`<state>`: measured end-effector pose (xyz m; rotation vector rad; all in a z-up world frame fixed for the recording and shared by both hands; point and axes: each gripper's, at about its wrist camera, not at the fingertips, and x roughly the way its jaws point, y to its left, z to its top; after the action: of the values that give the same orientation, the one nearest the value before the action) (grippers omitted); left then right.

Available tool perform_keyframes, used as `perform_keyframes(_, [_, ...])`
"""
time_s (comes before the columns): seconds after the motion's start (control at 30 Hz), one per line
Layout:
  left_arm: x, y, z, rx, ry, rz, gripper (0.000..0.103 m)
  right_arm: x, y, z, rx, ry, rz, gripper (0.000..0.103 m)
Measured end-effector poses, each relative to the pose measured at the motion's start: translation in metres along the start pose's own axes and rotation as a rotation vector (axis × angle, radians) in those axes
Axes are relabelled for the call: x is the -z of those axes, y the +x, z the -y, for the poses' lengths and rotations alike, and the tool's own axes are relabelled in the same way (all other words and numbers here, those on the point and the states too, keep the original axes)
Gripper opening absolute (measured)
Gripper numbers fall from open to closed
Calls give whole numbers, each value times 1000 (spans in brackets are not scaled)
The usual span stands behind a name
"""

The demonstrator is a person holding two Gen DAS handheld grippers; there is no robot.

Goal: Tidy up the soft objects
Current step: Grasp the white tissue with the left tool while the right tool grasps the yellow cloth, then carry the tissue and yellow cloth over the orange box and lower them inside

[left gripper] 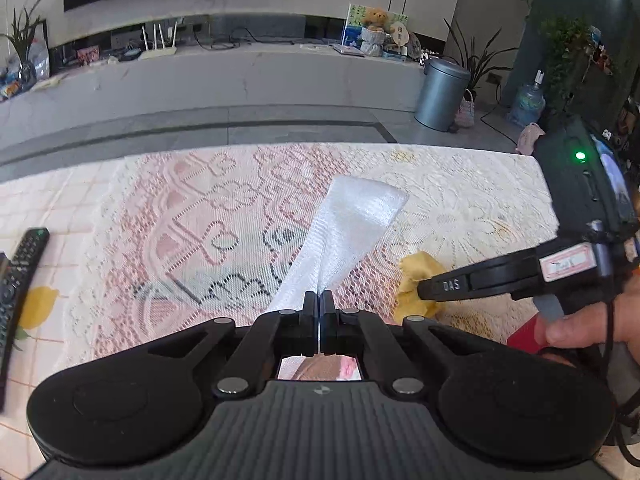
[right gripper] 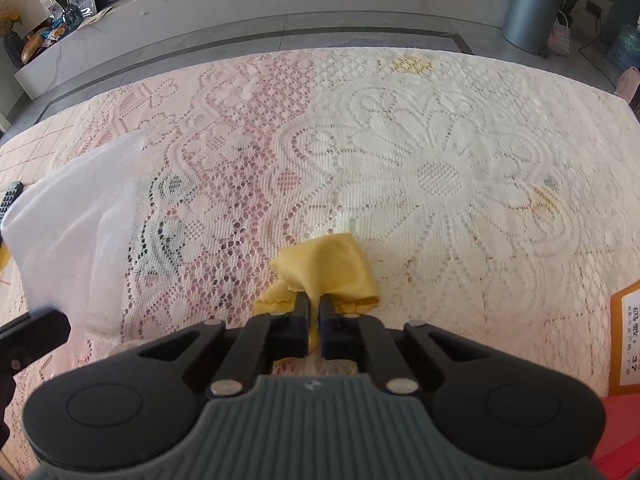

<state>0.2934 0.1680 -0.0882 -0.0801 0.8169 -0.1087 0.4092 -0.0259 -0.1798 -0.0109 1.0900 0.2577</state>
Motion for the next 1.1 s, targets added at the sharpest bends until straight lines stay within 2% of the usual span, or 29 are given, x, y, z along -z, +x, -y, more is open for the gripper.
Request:
perform_keyframes(0.3, [-16,-44,25,-25,51,67,0,9,-73,1,-123,-47,124,2])
perform_keyframes(0.43, [-16,-69,43,-11,72,101,0,21,-120,7,-190,-80,189,2])
perform_keyframes(0.57, [-13,-94,69,19,112,126,0,39,-166,24,-210,-117,250,2])
perform_keyframes(0.83, [-11,-134,140,167,202,152,0,78,-241,103,-193,-78,311,2])
perform_keyframes(1.0, [-15,-136,194,313,233,146,0,101,-282,165,-111,-35,349,2])
perform_keyframes(1.1, [-18,-128,228,372,267,139,0,115,-298,203,-56,5,361,2])
